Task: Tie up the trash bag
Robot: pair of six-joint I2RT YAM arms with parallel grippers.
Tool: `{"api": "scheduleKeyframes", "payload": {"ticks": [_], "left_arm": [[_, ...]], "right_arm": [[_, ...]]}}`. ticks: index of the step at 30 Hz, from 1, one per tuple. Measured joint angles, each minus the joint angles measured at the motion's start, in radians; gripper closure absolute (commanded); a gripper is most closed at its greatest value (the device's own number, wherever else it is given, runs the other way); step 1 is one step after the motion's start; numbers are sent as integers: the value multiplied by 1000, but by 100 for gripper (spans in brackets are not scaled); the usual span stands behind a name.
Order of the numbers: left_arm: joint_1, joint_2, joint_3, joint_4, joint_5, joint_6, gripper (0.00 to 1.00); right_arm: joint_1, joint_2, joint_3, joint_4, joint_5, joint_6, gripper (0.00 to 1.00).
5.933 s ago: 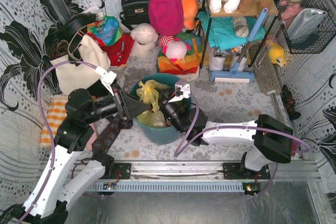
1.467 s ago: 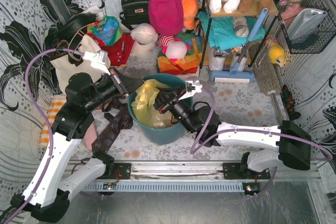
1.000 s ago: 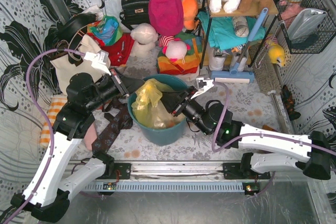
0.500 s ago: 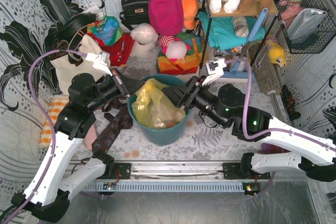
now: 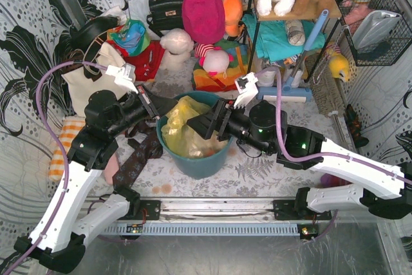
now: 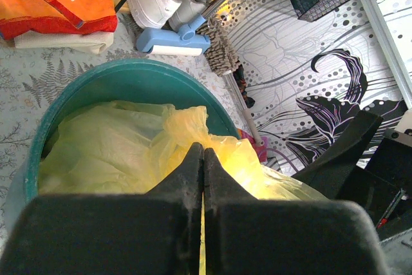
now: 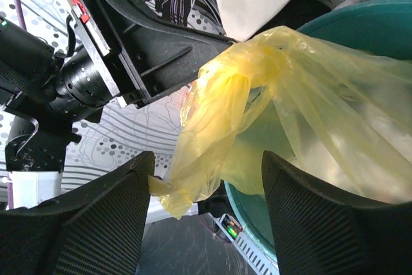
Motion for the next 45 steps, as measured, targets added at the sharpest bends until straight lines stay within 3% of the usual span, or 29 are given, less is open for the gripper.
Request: {"api": "scheduleKeyframes", "payload": {"ticks": [9, 14, 20, 25, 45], "left_arm": [[0, 0, 0, 1, 0, 0, 100], [0, 0, 0, 1, 0, 0, 100], [0, -5, 0, 1, -1, 0, 100], [0, -6, 0, 1, -7, 3, 100], [0, 66, 103, 6, -70, 73, 100]], "right_arm": [[0, 14, 2, 8, -45, 3, 32], [0, 26, 2, 23, -48, 3, 40], [0, 30, 2, 30, -40, 3, 64], [0, 18, -31, 39, -14, 16, 100], [0, -11, -174, 31, 2, 74, 100]]}}
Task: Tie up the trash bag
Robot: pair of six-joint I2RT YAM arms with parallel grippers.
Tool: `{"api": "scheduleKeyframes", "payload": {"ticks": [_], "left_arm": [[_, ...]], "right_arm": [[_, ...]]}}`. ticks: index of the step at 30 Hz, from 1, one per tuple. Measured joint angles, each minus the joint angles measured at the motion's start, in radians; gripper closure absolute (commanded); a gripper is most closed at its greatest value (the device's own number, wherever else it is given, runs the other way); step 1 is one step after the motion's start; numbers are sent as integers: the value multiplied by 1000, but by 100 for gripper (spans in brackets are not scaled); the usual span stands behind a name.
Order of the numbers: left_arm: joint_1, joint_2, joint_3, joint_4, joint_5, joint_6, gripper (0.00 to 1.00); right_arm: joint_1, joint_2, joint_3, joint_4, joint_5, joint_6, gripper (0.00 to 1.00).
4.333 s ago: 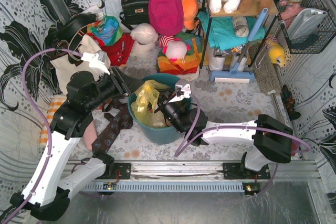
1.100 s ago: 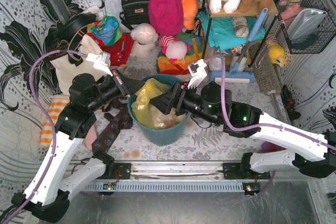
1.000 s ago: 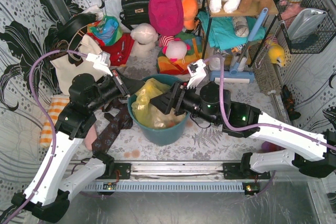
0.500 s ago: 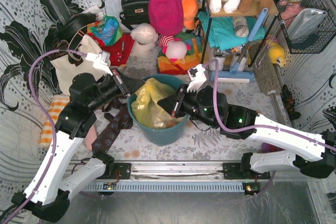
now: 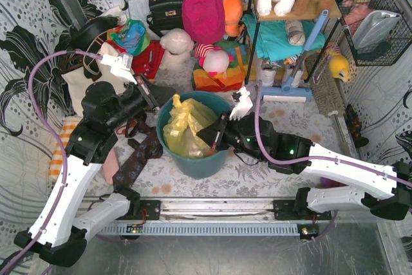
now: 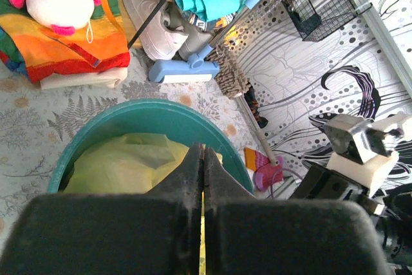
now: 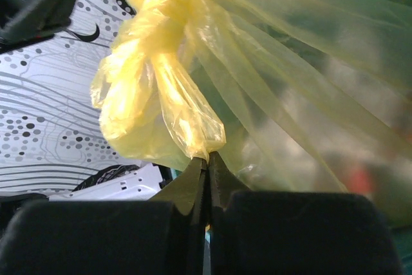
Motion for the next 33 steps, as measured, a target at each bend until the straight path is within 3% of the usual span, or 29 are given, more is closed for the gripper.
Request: {"api": "scheduleKeyframes", "payload": {"ticks": [33], "left_arm": [[0, 31, 58, 74, -241, 76, 100]], "right_arm": [[0, -47, -114, -1, -1, 89, 100]]}}
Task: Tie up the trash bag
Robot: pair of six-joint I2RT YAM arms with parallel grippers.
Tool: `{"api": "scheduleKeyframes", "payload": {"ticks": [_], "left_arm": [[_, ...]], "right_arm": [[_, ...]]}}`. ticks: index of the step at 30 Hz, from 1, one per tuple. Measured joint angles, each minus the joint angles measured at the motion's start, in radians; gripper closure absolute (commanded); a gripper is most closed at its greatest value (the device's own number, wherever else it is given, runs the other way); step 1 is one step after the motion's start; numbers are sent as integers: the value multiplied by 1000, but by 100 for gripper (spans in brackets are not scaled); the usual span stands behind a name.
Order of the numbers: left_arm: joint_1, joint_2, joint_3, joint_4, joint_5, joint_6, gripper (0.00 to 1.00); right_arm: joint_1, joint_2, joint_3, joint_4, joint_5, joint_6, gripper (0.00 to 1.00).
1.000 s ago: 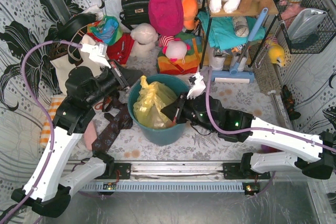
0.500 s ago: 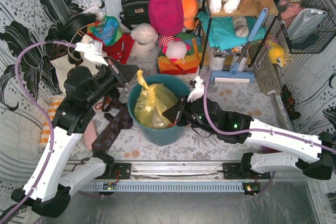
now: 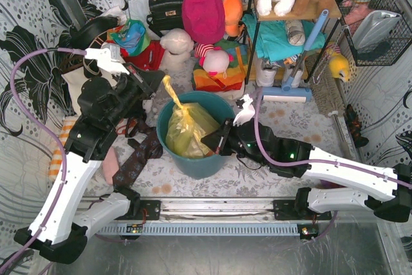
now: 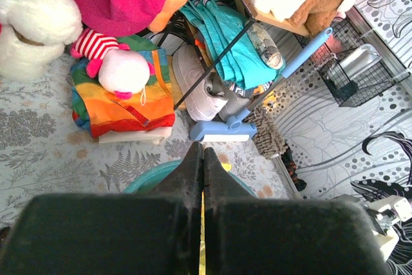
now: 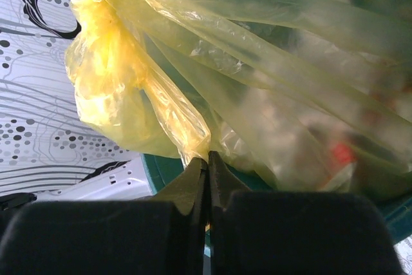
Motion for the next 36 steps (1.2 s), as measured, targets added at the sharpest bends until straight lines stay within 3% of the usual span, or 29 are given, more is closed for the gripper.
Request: {"api": "scheduleKeyframes", "payload": {"ticks": [36], "left_arm": [[13, 28, -227, 128, -211, 56, 100]], "right_arm": [[18, -121, 23, -243, 8, 26, 100]]}}
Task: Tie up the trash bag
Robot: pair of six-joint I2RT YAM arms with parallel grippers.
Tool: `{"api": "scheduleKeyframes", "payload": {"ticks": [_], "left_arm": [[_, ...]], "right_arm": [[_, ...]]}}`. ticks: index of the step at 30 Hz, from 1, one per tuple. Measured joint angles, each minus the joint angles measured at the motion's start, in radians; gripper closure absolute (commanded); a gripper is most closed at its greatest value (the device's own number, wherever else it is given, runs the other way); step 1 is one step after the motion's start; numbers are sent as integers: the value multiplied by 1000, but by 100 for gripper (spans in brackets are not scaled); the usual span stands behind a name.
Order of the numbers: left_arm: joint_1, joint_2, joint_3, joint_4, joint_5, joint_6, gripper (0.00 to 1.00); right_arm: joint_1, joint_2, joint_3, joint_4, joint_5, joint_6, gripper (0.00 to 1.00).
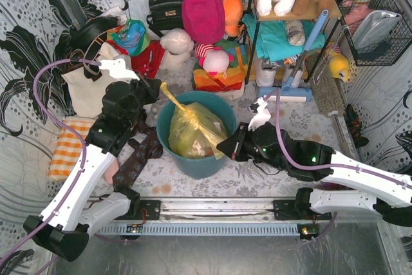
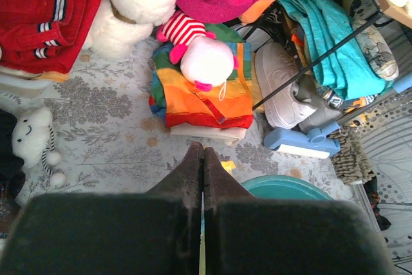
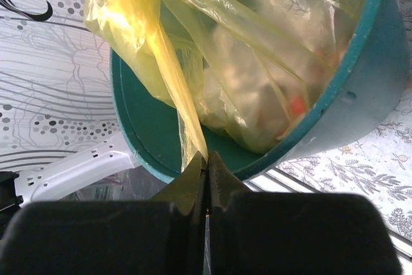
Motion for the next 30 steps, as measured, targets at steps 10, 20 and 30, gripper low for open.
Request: {"api": "scheduleKeyframes", "payload": {"ticks": [10, 20, 30], "left_arm": [[21, -7, -41, 18, -2, -1, 100], [40, -23, -60, 14, 41, -24, 57], [44, -81, -45, -54, 134, -81, 25]], "right_arm": [[1, -32, 18, -70, 24, 4, 100], [1, -20, 39, -90, 45, -6, 100], [2, 100, 111, -32, 45, -74, 100]]}}
